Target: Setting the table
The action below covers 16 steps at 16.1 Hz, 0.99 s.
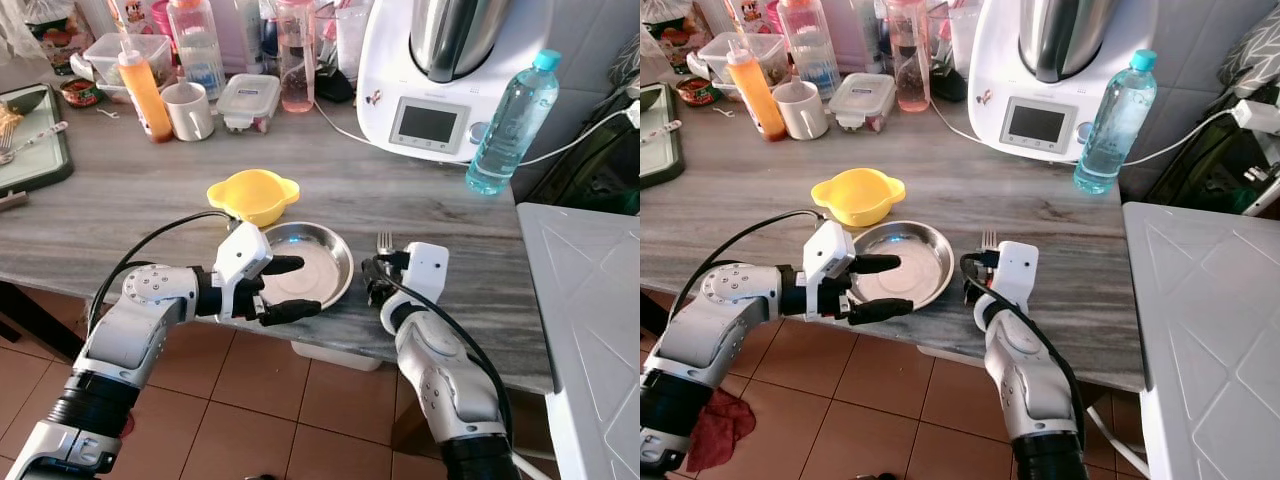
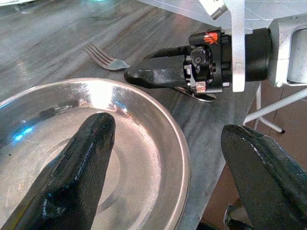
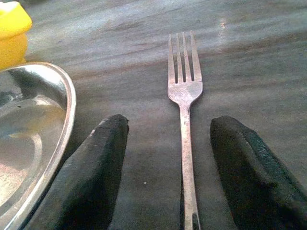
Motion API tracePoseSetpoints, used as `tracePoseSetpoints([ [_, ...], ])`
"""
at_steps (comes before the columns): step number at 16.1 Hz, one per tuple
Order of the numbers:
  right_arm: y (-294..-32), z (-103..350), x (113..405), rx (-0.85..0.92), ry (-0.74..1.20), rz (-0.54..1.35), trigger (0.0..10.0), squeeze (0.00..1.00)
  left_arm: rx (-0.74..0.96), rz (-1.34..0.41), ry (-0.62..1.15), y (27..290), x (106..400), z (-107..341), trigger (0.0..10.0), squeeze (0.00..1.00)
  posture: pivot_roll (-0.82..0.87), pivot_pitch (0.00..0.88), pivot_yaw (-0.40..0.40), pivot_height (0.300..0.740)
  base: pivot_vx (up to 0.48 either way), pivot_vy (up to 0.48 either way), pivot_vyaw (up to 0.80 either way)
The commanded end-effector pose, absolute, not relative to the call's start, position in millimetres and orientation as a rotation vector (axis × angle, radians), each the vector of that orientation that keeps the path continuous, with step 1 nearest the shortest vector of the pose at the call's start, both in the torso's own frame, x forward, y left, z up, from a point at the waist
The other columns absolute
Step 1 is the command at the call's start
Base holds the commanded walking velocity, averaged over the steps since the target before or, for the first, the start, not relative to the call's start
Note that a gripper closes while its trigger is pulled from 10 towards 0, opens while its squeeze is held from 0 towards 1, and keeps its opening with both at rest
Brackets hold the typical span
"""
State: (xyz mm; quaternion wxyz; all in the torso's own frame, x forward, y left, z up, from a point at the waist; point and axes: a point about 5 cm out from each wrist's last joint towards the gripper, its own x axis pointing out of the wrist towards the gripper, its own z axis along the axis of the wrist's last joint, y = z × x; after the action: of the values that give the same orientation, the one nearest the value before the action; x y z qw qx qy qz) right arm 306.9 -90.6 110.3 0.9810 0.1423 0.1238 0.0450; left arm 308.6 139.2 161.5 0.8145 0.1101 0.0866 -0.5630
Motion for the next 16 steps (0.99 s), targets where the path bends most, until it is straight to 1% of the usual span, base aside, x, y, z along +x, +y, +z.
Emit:
tracePoseSetpoints([
  [1,-80.8,95.2,292.0,0.326,0.303,0.079,10.0,1.00,0.249,-1.209,0.187,137.9,308.0,162.1,10.0,0.00,0.13,0.120,0.009,0.740,0.000,0.000,0.00],
  [7,-95.8,115.7,291.9,0.260,0.225,0.043,10.0,1.00,0.245,-1.224,0.189,134.3,307.5,160.7,10.0,0.00,0.12,0.114,0.008,0.740,0.000,0.000,0.00],
  [10,-102.3,118.0,288.3,0.248,0.210,0.025,10.0,1.00,0.242,-1.227,0.187,132.8,307.3,159.9,10.0,0.00,0.11,0.111,0.007,0.740,0.000,0.000,0.00],
  [11,-105.4,123.9,285.0,0.236,0.171,0.022,10.0,1.00,0.241,-1.228,0.185,131.8,307.4,159.9,10.0,0.00,0.11,0.110,0.006,0.740,0.000,0.000,0.00],
  [12,-111.3,129.5,281.7,0.201,0.120,0.009,10.0,1.00,0.241,-1.229,0.183,131.1,307.6,159.9,10.0,0.00,0.11,0.110,0.005,0.740,0.000,0.000,0.00],
  [13,-123.4,136.6,276.5,0.112,0.044,-0.008,10.0,1.00,0.236,-1.229,0.176,130.1,307.9,159.8,10.0,0.00,0.10,0.110,0.003,0.740,0.000,0.000,0.00],
  [16,-146.6,142.9,268.8,0.027,-0.016,-0.067,10.0,1.00,0.217,-1.217,0.152,126.3,309.0,160.3,10.0,0.00,0.09,0.109,0.001,0.740,0.000,0.000,0.00],
])
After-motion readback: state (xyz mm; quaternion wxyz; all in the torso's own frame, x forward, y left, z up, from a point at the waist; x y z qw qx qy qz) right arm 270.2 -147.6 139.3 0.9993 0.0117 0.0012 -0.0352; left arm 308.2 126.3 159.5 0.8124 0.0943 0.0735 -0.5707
